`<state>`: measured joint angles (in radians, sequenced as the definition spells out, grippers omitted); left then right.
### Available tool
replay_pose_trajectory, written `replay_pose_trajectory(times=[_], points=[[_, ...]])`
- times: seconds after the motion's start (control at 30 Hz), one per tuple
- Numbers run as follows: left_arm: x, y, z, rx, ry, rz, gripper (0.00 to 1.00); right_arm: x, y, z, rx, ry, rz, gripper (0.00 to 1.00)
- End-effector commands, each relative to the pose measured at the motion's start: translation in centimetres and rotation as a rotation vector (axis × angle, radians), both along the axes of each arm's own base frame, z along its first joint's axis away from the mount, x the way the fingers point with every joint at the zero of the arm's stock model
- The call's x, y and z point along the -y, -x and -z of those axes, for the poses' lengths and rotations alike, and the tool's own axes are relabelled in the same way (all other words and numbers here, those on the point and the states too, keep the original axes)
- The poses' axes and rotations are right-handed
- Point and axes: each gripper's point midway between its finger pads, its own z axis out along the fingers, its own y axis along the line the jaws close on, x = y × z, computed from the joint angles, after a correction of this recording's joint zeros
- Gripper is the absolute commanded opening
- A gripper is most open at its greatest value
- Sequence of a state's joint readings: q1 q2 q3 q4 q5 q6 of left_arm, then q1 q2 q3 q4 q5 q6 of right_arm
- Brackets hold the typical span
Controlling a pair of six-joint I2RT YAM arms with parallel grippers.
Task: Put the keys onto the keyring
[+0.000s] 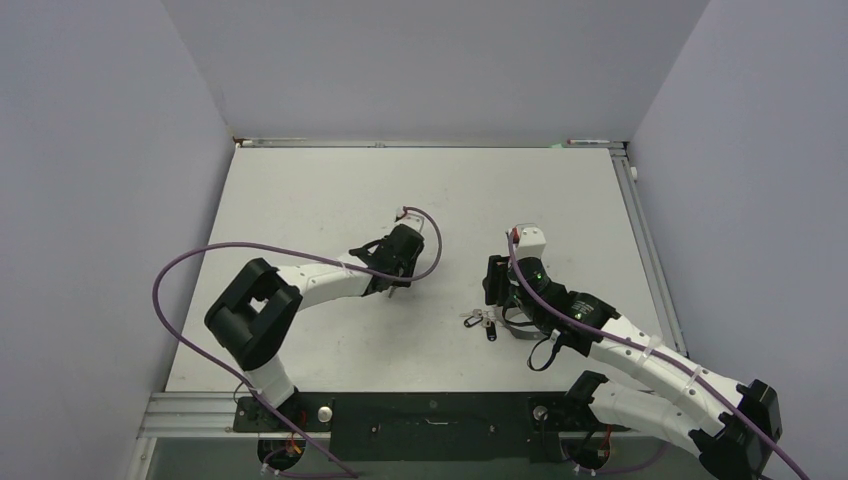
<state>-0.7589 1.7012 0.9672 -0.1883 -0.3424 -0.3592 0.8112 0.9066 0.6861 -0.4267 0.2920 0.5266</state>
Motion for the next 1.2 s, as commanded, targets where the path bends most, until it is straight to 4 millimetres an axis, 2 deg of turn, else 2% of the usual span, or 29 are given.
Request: replay_pose_trajectory(times=[0.0,0.2,0.53,0.6,0.7,0.97,1.17], points=[[0.5,-1.2,-0.7,0.045,-0.033,-0.022,0.31,-0.3,-0.3,-0.7,0.032,-0.013,-0.008,0.5],[0.7,-1.3,-0.1,0.038,-0.057,-0.024,0.27,-0.2,-0.2,-0.6,0.03,-0.011,-0.01,0.5],[0.8,-1.2,0.5,0.037,-0.093,-0.025,0.13,-0.3,-0.3,-0.6,0.03,-0.009,-0.016,0.5],[0.8,-1.2,0.5,0.04,-0.099,-0.029,0.1,-0.4,-0.3,-0.6,0.029,-0.009,-0.019,0.5],[0.8,-1.1,0.4,0.044,-0.105,-0.032,0.0,-0.4,-0.3,-0.7,0.029,-0.008,-0.021,0.5],[1.0,-0.7,-0.5,0.056,-0.085,-0.024,0.0,-0.4,-0.3,-0.8,0.03,-0.009,-0.021,0.5],[1.5,0.3,-2.2,0.054,-0.016,0.008,0.0,-0.2,-0.3,-1.3,0.041,-0.005,-0.014,0.5]])
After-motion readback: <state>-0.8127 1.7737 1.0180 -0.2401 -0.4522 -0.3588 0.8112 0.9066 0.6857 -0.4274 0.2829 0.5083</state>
